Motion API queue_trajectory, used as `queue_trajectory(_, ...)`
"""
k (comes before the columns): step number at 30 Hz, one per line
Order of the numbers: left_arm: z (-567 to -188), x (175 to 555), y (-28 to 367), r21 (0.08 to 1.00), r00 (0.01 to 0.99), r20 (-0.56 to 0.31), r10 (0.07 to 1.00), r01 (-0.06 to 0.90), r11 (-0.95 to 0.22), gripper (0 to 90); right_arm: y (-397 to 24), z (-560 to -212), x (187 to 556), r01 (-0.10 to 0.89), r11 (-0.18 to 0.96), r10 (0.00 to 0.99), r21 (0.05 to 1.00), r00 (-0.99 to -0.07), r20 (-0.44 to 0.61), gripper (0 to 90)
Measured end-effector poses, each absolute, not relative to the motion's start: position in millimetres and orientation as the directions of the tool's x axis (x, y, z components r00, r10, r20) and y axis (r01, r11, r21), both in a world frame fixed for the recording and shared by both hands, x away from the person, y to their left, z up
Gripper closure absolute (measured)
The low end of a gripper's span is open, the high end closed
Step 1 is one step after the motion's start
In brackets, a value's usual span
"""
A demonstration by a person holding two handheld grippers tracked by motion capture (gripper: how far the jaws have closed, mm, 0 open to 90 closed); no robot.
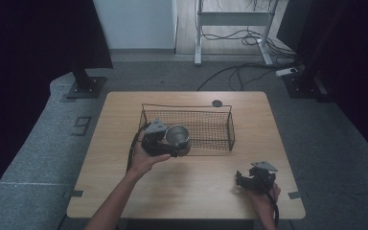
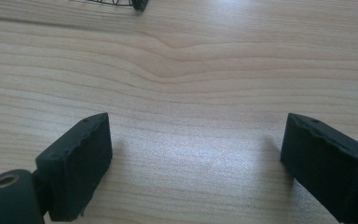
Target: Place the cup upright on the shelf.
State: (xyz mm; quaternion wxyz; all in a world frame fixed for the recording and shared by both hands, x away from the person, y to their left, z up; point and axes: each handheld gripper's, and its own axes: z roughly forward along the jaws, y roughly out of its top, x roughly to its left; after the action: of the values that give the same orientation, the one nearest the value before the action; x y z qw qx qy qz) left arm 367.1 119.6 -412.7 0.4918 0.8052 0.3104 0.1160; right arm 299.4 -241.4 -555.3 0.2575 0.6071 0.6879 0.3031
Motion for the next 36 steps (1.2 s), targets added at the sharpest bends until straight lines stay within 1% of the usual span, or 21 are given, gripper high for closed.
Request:
queue_trajectory(21, -404.0, 377.5, 118.6, 0.861, 0.774, -0.1, 0.626, 0.382, -0.335, 14.9, -241.4, -555.5, 299.5, 0.678, 0.079, 0.991, 0.731, -0.13, 0.013, 8.7)
queue_trajectory(36, -402.3, 387.2, 122.8, 0.861, 0.761, -0.116, 0.638, 0.397, -0.317, 14.9, -241.5, -555.5, 299.4, 0.678, 0.081, 0.991, 0.731, -0.131, 0.012, 8.7)
